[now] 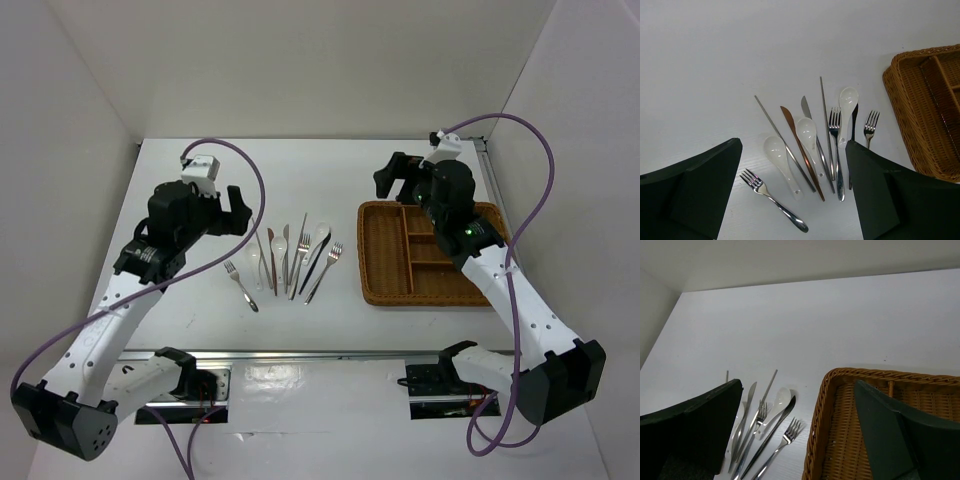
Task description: Sort the eating utensils into containers
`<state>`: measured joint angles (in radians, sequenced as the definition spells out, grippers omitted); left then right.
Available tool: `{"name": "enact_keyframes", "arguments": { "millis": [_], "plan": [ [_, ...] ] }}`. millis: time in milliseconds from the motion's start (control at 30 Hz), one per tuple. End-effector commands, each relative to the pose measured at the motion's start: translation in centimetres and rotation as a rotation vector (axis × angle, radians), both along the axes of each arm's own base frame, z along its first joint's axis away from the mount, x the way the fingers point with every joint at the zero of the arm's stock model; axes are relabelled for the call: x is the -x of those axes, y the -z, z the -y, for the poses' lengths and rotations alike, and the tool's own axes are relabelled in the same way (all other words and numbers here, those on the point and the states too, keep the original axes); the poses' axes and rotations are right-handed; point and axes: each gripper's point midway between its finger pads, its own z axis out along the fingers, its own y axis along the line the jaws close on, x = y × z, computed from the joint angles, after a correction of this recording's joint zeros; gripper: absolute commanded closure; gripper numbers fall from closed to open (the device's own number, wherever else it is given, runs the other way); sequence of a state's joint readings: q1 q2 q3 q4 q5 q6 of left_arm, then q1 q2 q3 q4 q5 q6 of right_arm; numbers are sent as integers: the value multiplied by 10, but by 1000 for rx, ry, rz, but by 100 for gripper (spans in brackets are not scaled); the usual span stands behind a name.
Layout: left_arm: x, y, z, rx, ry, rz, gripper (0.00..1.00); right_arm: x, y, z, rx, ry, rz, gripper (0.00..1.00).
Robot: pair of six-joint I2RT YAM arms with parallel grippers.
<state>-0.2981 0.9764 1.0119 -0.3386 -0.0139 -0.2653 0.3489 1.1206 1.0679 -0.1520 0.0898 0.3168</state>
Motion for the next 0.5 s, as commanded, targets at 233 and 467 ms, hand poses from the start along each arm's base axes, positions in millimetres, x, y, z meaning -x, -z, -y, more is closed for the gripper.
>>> {"name": "enact_keyframes", "arguments": {
  "millis": [233, 467],
  "plan": [
    [-5, -25, 8, 48, 20, 51, 0, 12, -21, -25, -77, -145, 20, 0],
    [-11, -6, 21, 40, 80, -46, 0, 22, 3, -49, -133, -272, -61, 0]
  ]
}}
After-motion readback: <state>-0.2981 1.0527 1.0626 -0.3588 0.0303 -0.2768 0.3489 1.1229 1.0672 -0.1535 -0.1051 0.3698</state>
